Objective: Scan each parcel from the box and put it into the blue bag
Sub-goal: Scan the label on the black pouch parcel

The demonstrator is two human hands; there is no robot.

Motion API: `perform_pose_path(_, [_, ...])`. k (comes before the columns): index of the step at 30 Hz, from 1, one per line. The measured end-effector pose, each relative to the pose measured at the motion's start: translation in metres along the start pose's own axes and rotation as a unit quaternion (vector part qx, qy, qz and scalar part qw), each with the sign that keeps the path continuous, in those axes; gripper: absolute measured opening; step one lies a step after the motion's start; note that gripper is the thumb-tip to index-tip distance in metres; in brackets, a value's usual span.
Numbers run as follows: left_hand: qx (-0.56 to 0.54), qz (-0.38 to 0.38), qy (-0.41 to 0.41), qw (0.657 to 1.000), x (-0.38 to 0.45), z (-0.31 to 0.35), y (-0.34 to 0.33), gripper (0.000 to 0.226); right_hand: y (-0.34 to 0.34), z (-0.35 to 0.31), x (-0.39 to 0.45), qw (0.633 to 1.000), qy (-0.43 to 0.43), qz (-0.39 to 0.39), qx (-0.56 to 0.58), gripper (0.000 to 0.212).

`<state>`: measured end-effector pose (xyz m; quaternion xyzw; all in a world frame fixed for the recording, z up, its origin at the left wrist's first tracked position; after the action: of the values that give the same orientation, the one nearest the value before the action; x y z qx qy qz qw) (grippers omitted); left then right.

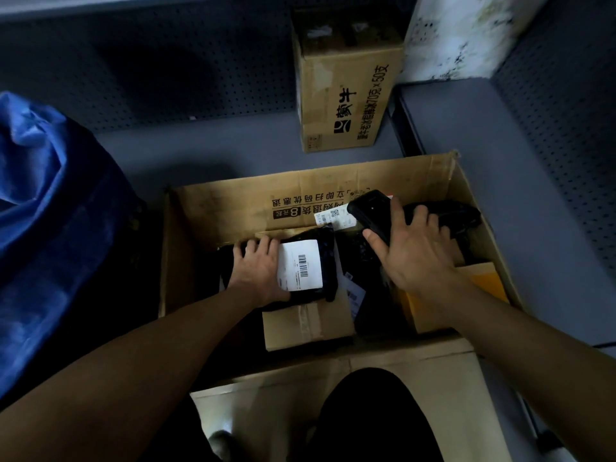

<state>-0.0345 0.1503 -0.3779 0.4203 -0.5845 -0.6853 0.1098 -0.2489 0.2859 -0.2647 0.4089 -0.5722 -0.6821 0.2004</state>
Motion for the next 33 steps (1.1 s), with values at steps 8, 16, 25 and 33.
perform_pose_path(8, [-0.005, 0.088, 0.054, 0.995, -0.023, -0.03, 0.082, 0.108, 0.053, -0.016, -0.025, 0.999, 0.009, 0.026, 0.018, 0.078])
perform_pose_path(16, [0.074, 0.214, 0.049, 0.973, -0.077, -0.052, 0.189, 0.103, 0.125, -0.035, -0.072, 0.988, 0.017, 0.026, 0.154, 0.08])
perform_pose_path(25, [0.126, 0.289, 0.075, 0.946, -0.15, -0.068, 0.279, 0.11, 0.176, -0.074, -0.133, 0.892, 0.042, -0.09, 0.442, 0.075])
perform_pose_path(33, [0.143, 0.316, 0.11, 0.932, -0.192, -0.083, 0.314, 0.11, 0.188, -0.112, -0.194, 0.777, 0.02, -0.241, 0.581, 0.061])
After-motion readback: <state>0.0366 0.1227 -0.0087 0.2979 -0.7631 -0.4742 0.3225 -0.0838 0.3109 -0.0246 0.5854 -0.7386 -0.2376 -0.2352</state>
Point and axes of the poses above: each hand's wrist, its own x-axis towards the middle knuckle, its own y-axis out of the back of the hand, z = x × y, the point moved 8 cm from there along x, towards the middle knuckle, and after that the axes turned 5 degrees about -z, right-handed, at the moved point
